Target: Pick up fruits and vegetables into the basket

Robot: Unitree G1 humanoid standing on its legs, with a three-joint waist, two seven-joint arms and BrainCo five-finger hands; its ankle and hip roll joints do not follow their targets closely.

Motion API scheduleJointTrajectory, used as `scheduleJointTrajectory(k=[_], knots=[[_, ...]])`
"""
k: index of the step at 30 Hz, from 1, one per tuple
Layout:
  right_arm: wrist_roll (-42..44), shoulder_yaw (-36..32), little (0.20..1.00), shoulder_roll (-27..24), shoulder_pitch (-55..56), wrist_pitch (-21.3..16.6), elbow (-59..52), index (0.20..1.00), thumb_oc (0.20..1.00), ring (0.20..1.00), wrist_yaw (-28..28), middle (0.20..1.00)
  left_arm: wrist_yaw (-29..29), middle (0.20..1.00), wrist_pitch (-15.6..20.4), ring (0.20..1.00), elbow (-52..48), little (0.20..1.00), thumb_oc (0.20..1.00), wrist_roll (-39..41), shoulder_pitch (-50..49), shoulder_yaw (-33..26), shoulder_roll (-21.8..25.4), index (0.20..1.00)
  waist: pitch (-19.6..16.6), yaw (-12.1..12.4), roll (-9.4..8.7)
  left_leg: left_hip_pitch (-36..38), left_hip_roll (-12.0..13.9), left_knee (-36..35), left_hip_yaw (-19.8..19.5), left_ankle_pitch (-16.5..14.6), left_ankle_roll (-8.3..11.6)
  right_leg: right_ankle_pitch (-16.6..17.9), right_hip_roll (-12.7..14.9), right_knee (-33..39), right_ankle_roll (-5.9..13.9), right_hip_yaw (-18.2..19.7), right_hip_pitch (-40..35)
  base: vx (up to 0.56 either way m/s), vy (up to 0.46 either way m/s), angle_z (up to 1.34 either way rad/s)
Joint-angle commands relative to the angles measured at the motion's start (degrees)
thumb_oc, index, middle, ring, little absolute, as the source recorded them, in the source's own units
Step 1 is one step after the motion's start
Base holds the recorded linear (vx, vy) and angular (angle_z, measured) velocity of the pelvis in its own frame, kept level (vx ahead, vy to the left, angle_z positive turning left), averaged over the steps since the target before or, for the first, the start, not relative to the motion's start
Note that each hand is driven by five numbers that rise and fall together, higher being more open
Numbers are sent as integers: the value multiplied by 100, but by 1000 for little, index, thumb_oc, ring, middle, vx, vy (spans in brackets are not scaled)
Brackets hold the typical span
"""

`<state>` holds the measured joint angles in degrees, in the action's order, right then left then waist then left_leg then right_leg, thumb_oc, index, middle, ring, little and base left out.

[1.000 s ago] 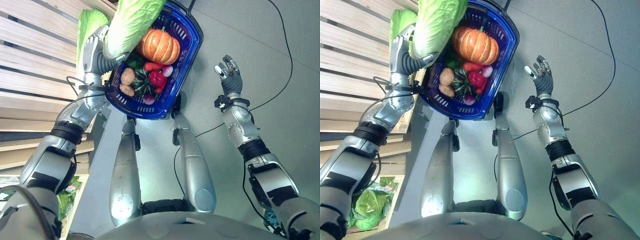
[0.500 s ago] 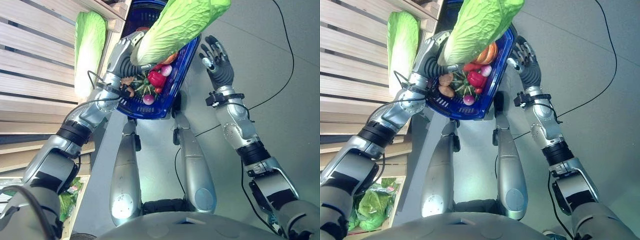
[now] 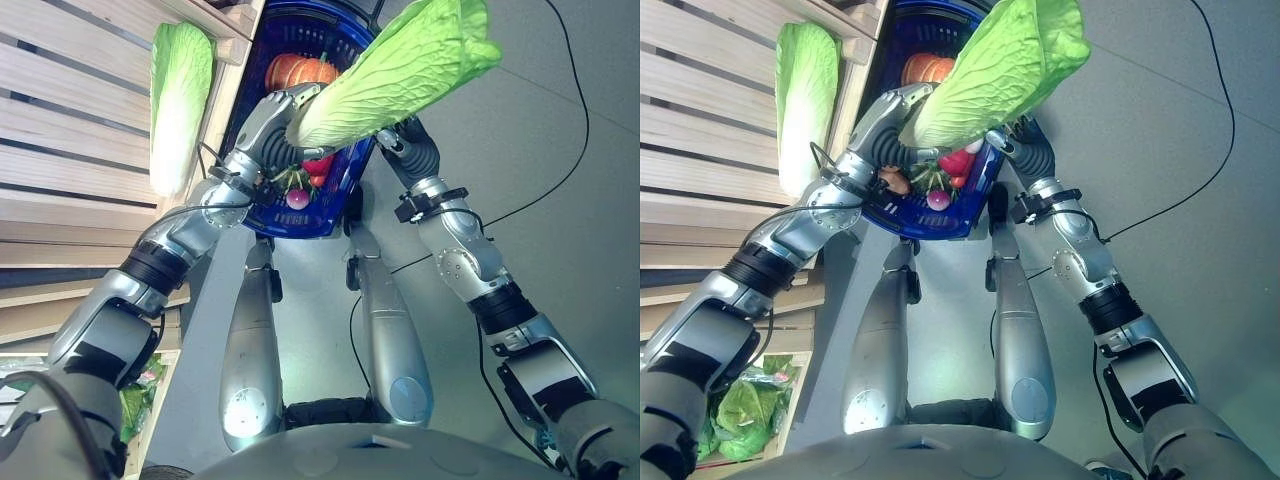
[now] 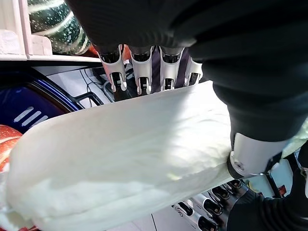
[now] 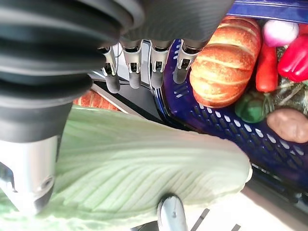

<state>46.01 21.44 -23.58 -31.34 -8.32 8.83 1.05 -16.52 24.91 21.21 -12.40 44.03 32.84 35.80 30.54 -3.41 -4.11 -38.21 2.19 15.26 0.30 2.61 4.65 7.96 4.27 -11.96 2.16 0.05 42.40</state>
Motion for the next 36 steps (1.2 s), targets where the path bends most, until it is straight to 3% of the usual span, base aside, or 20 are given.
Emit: scheduleJointTrajectory(k=[1,14,31,32,33,35,36], knots=[[251,121,1000,-109,-61,-215,-928,1000,1000,1000,212,1000,267,200,171,200,-708,200,200,10,153,186,-55,200,-75,-66,219,42,-173,-413,140,109,-57,-612,-269,-312,274,-362,-385,0,0,0],[853,163,1000,-272,-110,-467,-1113,1000,1000,1000,520,1000,769,200,-295,200,-531,200,200,-171,279,686,205,200,-75,-71,174,32,-153,-441,154,116,-56,-567,-266,-273,314,-384,-369,0,0,0],[1068,97,1000,-462,-79,-805,-1229,1000,1000,1000,590,1000,1202,200,-912,200,-405,200,200,80,129,767,390,200,-75,-40,163,87,-151,-523,138,126,-61,-546,-244,-182,350,-427,-436,0,0,0],[1087,82,787,-466,-76,-822,-1232,787,787,787,638,787,1220,200,-927,200,-409,200,200,86,132,775,385,200,-75,-43,161,84,-151,-524,135,128,-59,-542,-240,-180,352,-432,-434,0,0,0],[1101,89,200,-449,-62,-864,-1263,200,200,200,650,200,1216,200,-950,200,-422,200,200,68,118,787,358,200,-75,-44,159,79,-154,-511,126,120,-58,-541,-235,-191,356,-438,-424,0,0,0],[1084,100,200,-411,-55,-880,-1251,200,200,200,745,200,1194,322,-940,322,-413,322,322,74,117,790,335,322,-75,-42,156,70,-156,-499,124,112,-61,-543,-231,-195,356,-443,-419,0,0,0],[1065,116,200,-401,-34,-884,-1254,200,200,200,738,200,1192,329,-936,329,-418,329,329,69,96,789,324,329,-75,-37,154,104,-155,-493,128,82,-61,-571,-231,-204,357,-438,-448,0,0,0]])
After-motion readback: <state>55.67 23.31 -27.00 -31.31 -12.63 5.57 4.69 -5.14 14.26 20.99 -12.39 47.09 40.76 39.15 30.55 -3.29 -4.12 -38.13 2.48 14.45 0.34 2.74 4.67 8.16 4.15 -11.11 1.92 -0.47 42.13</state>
